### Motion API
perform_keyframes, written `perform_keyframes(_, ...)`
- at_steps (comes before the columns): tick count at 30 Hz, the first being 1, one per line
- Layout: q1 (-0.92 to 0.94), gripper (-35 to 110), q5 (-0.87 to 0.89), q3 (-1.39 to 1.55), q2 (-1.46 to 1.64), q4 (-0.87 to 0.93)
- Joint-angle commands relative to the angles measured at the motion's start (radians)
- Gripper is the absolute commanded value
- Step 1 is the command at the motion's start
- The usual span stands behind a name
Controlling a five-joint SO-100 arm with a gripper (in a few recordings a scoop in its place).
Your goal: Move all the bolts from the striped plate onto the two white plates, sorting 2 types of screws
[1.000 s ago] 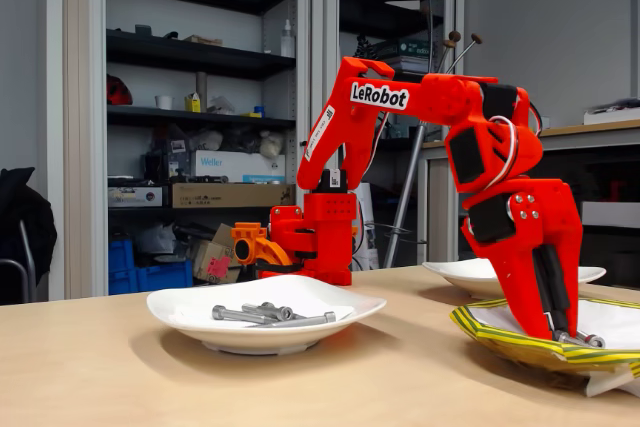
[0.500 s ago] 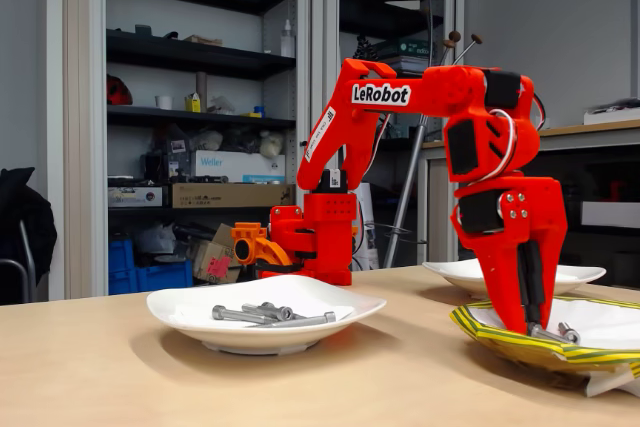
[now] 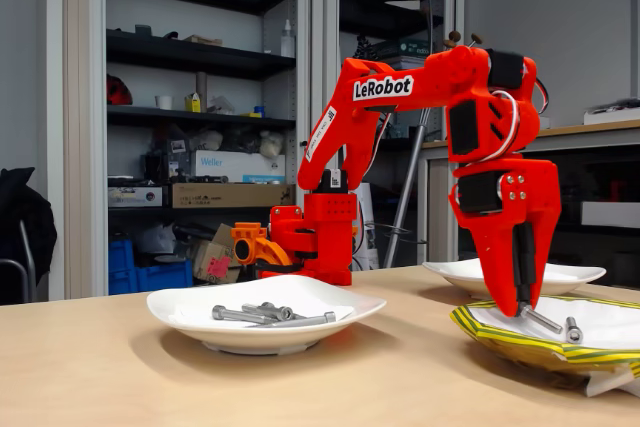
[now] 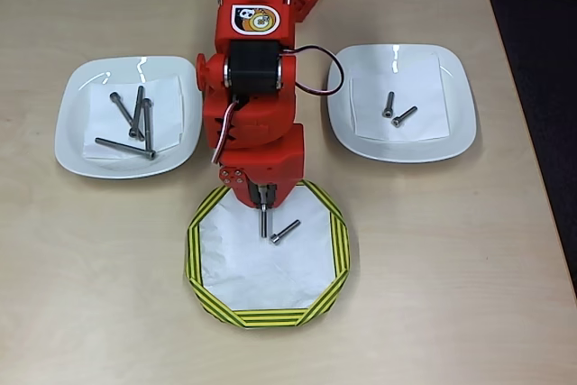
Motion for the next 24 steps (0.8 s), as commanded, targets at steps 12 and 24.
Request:
perform_keyframes(12, -0.127, 0, 0.127, 0.086, 0.299, 0.127)
perform_keyframes(24, -0.586, 0, 0.62, 0.862, 0.927, -0.043)
